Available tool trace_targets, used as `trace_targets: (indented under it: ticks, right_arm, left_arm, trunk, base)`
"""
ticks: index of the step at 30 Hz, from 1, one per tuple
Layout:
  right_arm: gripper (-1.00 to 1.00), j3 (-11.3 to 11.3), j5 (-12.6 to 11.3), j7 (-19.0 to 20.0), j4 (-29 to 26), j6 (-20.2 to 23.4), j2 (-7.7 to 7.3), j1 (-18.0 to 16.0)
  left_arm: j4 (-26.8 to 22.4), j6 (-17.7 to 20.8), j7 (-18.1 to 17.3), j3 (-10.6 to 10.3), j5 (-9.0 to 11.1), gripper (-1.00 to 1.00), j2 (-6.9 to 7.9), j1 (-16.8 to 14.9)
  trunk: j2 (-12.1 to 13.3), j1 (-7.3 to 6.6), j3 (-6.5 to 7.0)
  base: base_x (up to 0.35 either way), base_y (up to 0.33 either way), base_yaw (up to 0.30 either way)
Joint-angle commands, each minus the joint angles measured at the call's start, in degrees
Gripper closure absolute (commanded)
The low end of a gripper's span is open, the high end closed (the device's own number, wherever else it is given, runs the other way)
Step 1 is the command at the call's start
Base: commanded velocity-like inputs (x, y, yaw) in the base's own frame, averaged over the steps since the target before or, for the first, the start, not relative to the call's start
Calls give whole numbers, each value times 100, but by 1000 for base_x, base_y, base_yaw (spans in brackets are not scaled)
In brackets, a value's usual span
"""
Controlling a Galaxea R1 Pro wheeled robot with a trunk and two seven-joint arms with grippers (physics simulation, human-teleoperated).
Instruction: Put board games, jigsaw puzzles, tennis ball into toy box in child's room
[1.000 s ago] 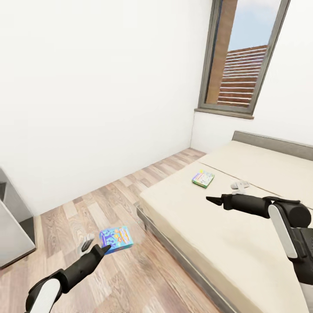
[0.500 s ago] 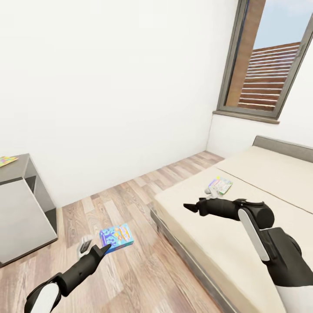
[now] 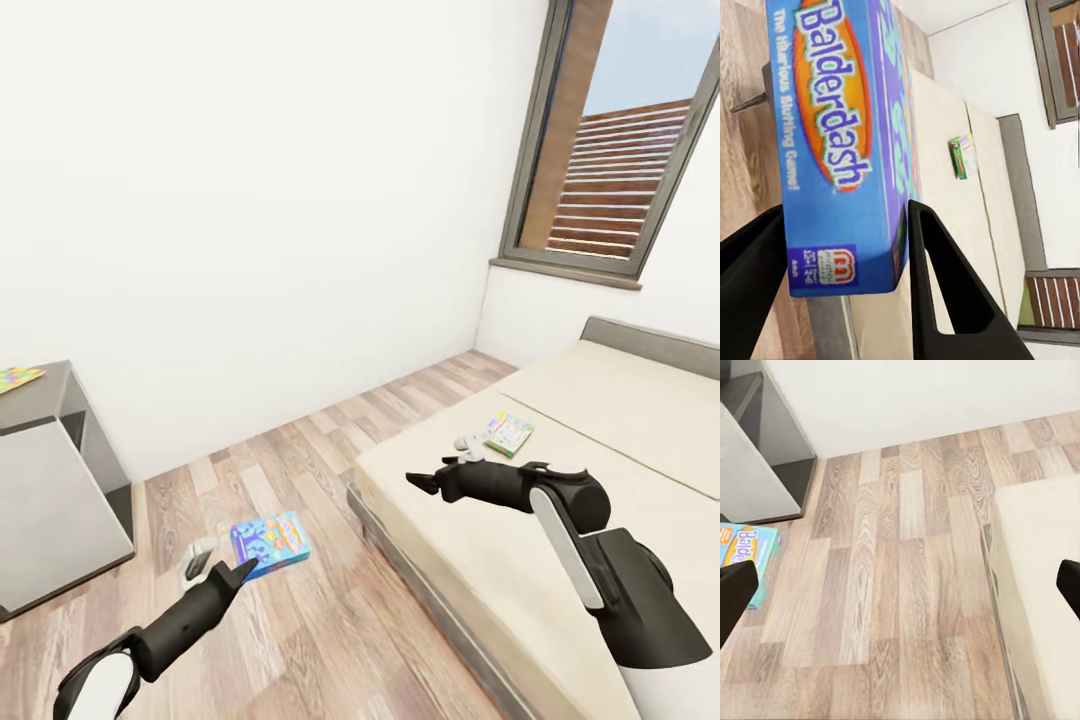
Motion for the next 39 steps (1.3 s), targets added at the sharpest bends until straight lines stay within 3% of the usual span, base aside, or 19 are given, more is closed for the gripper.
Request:
trace_targets:
  ticks: [1, 3, 8, 12, 19, 25, 27, 28, 32, 35, 39]
  right_arm:
    - [-100, 3, 13, 19, -4, 25, -4, -4]
    - [-100, 0, 0, 32, -6, 51, -9, -3]
    - [-100, -4, -4, 29, -4, 50, -1, -3]
    - [-100, -15, -7, 20, -3, 49, 7, -3]
    - [-100, -42, -2, 13, -6, 52, 2, -3]
    - [-100, -369, 6, -28, -9, 56, 3, -3]
    - [-100, -418, 7, -115, -8, 57, 7, -3]
    - [-100, -437, 1, -350, -8, 51, 11, -3]
    - [-100, -438, 0, -405, -7, 50, 11, -3]
    - [-100, -447, 1, -431, -7, 42, 11, -3]
    - [-100, -447, 2, -434, -9, 32, 11, -3]
  left_arm:
    - [-14, 33, -15, 24, -10, 100, 3, 11]
    - [-2, 33, 22, 91, 120, 100, 21, 52]
    - [8, 42, -9, 86, 136, 100, 44, 57]
    - [23, 29, -111, -45, 137, 100, 60, 43]
    - [401, -10, -221, -109, 133, 100, 101, -15]
    - [700, -44, -229, -141, 105, 100, 104, -131]
    - [736, -50, -222, -150, 94, 100, 104, -145]
    - [786, -55, -196, -166, 80, 100, 95, -181]
    - [835, -55, -182, -178, 75, 100, 79, -229]
    - [866, -63, -162, -191, -179, 100, 41, -265]
    - [871, -105, -156, -194, -342, 100, 21, -272]
  trunk:
    - [39, -23, 13]
    - [119, -67, 49]
    - [320, -177, 133]
    - [480, -265, 202]
    - [761, -418, 326]
    - [1002, -550, 434]
    - [1082, -594, 466]
    - [1122, -616, 481]
    - [1283, -704, 538]
    - [1403, -770, 580]
    - [1563, -858, 635]
  base:
    - [0, 0, 0]
    - [0, 0, 0]
    - [0, 0, 46]
    - [0, 0, 166]
    - [0, 0, 264]
    - [0, 0, 291]
    - [0, 0, 278]
    - [0, 0, 174]
    - [0, 0, 185]
    - [0, 0, 254]
    - [0, 0, 225]
